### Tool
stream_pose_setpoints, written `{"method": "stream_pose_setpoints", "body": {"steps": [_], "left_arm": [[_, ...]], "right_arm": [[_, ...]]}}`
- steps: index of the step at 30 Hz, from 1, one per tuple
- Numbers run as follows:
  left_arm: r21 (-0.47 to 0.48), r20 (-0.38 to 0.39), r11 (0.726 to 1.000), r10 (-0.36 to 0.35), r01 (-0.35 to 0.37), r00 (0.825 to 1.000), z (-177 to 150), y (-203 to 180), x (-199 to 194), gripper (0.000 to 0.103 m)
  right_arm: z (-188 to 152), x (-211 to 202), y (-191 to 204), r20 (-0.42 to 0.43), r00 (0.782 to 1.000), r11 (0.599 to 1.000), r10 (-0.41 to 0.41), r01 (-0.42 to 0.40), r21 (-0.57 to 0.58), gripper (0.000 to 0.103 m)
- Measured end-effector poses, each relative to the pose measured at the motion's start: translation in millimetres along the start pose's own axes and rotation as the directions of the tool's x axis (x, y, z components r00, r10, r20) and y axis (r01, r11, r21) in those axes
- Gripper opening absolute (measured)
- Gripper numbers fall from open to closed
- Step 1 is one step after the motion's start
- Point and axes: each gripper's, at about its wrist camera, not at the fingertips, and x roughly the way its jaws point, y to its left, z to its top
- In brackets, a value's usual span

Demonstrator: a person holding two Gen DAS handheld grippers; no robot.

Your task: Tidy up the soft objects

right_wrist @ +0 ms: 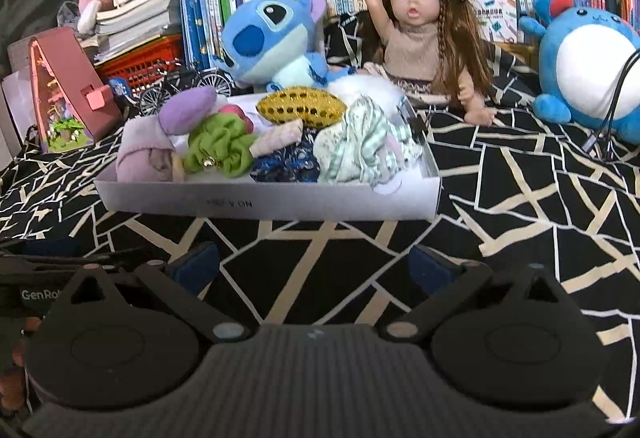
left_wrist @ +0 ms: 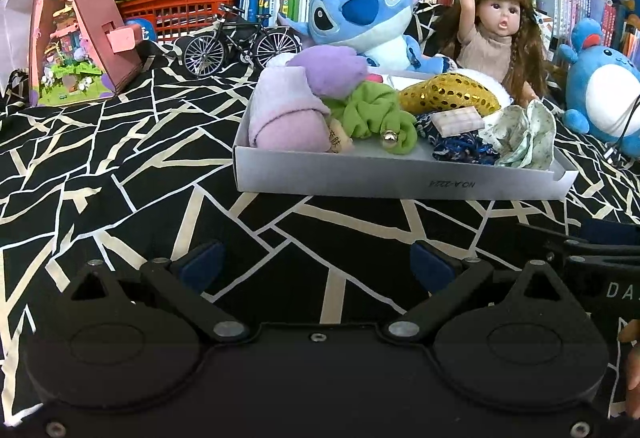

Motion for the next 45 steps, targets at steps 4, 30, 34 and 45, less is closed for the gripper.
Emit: {"method": "stream_pose_setpoints", "body": {"steps": [4, 30, 34, 45], "left_arm": [[0.001, -0.005, 1.0, 0.007, -0.007, 1.0, 0, 0, 2, 0.1], [0.017, -0.025, 0.998, 0.063, -0.063, 0.998, 0, -3, 8, 0.103], [0.018, -0.026, 0.998, 0.065, -0.065, 0.998, 1, -3, 8, 0.103], [0.018, -0.026, 0.998, 0.067, -0.067, 0.997, 1, -3, 9, 0.103]], "right_arm": [[0, 3, -1, -0.017, 1.0, 1.0, -0.003, 0.003, 0.013, 0.103], [0, 15, 6, -0.082, 0.995, 0.998, -0.055, 0.052, -0.038, 0.103], [0, 15, 7, -0.083, 0.995, 0.998, -0.056, 0.053, -0.04, 0.103], [-1, 16, 7, -0.084, 0.995, 0.998, -0.058, 0.055, -0.044, 0.103]]}}
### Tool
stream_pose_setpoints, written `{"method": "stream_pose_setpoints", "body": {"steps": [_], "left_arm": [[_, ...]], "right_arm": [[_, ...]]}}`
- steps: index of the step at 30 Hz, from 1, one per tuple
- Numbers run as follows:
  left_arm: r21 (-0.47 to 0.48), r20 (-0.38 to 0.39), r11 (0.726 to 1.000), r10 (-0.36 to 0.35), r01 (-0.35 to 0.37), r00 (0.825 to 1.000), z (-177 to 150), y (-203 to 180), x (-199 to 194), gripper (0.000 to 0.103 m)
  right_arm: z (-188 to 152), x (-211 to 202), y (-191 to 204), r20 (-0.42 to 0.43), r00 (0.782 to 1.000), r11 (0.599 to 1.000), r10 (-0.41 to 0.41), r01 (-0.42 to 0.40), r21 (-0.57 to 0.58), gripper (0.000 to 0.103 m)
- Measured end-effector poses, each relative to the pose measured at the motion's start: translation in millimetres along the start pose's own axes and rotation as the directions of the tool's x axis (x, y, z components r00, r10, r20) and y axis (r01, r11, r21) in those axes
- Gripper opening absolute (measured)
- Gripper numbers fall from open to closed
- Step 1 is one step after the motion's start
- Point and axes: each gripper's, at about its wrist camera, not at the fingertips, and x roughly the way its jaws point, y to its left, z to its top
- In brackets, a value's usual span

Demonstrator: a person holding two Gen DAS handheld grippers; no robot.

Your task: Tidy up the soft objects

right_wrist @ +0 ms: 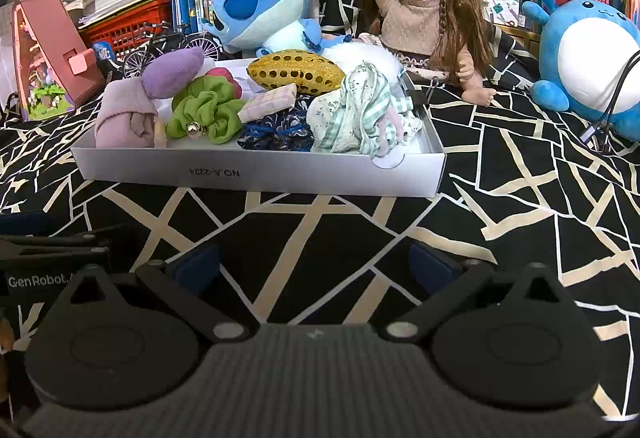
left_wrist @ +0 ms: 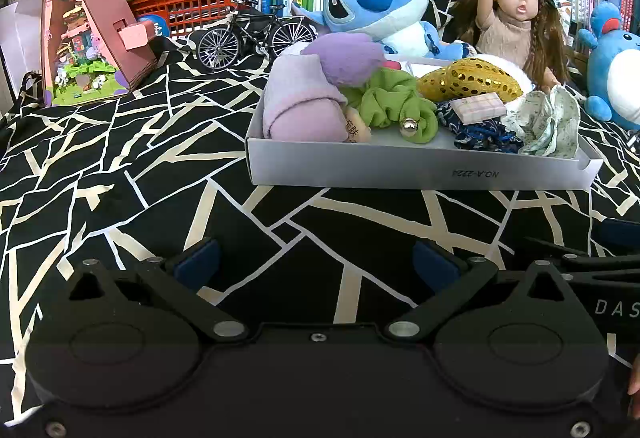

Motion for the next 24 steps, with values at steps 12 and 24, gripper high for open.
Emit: {"method": "stream_pose_setpoints", "body": {"steps": [12, 24], "left_arm": [[0.0, 0.0, 1.0, 0.001, -0.001, 1.0, 0.3, 0.2, 0.2, 0.103], [-0.003, 0.003, 1.0, 0.011, -0.011, 1.0, -0.9, 0.6, -0.9, 0.103]], "right_arm": [[0.0, 0.1, 0.0, 0.0, 1.0, 1.0, 0.0, 0.0, 0.0, 0.103], [-0.4, 0.2, 0.4, 0.0, 1.0, 1.0, -0.001, 0.001, -0.002, 0.103]]}}
